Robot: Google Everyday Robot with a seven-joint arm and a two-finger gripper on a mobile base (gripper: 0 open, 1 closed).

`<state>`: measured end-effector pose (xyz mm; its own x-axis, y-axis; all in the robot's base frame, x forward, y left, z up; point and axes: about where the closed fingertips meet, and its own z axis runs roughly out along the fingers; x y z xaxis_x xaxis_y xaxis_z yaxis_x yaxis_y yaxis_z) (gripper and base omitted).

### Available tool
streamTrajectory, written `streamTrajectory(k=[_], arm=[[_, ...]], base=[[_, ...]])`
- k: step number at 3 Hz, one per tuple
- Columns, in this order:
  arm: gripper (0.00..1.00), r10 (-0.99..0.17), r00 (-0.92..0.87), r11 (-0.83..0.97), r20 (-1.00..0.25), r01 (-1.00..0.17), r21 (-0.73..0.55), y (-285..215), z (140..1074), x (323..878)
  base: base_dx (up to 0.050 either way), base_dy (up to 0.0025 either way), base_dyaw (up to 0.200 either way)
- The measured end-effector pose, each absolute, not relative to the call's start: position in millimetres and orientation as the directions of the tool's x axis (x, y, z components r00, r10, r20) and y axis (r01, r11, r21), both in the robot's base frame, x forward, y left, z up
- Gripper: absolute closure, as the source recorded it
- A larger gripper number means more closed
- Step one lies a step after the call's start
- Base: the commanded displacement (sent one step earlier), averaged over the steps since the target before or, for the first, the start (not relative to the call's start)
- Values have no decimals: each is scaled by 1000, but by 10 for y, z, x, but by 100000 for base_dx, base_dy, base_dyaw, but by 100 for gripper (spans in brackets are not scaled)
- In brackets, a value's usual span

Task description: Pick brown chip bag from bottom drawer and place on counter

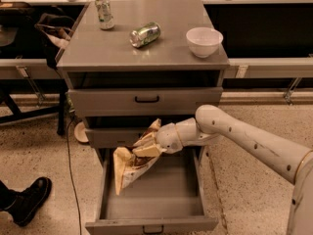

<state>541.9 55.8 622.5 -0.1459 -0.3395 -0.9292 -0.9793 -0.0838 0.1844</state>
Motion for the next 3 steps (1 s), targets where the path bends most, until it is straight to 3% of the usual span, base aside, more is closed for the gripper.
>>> streamTrajectory(k=[3], arm=[[100, -341, -103, -84, -935, -987, 139, 618, 6735, 5396]], base=[[0, 0, 0]])
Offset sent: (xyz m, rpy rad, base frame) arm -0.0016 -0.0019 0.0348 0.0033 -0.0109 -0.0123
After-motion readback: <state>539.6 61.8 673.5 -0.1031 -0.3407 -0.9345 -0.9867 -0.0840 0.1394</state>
